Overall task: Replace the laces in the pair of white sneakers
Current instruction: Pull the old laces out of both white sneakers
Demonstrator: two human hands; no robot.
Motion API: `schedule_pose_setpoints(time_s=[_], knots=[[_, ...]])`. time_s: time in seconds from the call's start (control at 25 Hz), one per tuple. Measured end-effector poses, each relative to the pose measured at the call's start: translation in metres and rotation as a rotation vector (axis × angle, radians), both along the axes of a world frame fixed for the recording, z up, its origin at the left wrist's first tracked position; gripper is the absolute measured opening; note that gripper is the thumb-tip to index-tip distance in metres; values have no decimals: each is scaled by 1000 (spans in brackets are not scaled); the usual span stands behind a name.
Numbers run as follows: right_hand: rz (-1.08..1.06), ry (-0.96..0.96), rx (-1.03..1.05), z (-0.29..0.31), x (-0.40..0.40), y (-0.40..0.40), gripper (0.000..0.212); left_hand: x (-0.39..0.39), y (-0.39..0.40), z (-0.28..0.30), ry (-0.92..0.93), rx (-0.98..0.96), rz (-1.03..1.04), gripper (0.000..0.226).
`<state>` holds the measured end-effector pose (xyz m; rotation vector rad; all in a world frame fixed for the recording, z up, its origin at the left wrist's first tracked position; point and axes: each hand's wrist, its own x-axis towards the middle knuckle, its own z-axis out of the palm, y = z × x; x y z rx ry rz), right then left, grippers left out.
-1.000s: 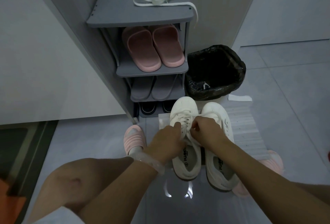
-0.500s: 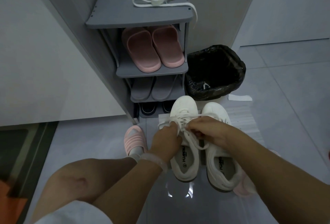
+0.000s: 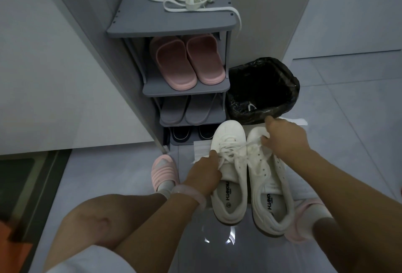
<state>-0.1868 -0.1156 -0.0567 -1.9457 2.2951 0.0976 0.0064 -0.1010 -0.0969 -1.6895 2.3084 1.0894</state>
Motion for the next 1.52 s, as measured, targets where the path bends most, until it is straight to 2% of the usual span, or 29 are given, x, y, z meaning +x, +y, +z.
schedule_pose_setpoints(time_s=[0.08, 0.2, 0.24, 0.32, 0.44, 0.52, 0.56, 0.64, 0.68, 0.72, 0.8, 0.88, 0.92, 1.0, 1.16, 1.32, 1.36, 1.44, 1.52], knots=[[30, -76, -71, -2, -5, 13, 25, 0, 3, -1, -17, -38, -17, 35], [358, -111, -120, -8, -1, 29, 26, 0, 2, 3, -54, -65, -42, 47], [472, -65, -109, -12, 2, 32, 25, 2, 0, 6, -50, -74, -45, 49], [563, -21, -56, -16, 6, 37, 24, 7, -5, 10, -5, -123, -48, 48], [529, -24, -21, -26, 16, 38, 24, 7, -6, 10, 6, -180, -100, 42], [439, -104, -81, -26, 15, 35, 9, 4, -5, 7, -22, -185, -143, 39], [296, -182, -152, -21, 9, 31, 8, 4, -5, 6, -25, -187, -148, 38], [-132, -445, -374, -3, -15, 16, 11, 5, -6, 5, -8, -186, -136, 37], [-300, -522, -447, 3, -31, 13, 12, 5, -6, 4, 5, -186, -128, 37], [-367, -508, -420, 6, -41, 13, 15, 6, -6, 4, 14, -189, -127, 37], [-202, -342, -161, 5, -41, 19, 34, 5, -6, 4, 20, -192, -137, 38], [178, -190, -99, -8, -20, 29, 52, 6, -6, 4, 18, -191, -138, 38], [333, -134, -88, -15, -9, 33, 51, 6, -6, 3, 19, -190, -132, 38], [497, -67, -125, -24, 9, 35, 37, 7, -6, 3, 25, -195, -126, 37], [442, -125, -207, -26, 15, 35, 22, 6, -5, 4, 16, -186, -134, 39], [7, -256, -410, -2, -13, 23, 4, 4, -6, 6, 29, -172, -117, 40], [-55, -254, -394, 3, -20, 23, 4, 3, -6, 6, 57, -166, -84, 40], [-39, -192, -212, 7, -20, 30, 22, -1, -8, 6, 121, -184, 4, 34], [113, -157, -80, 10, 2, 46, 41, -7, -11, 4, 131, -243, 35, 26]])
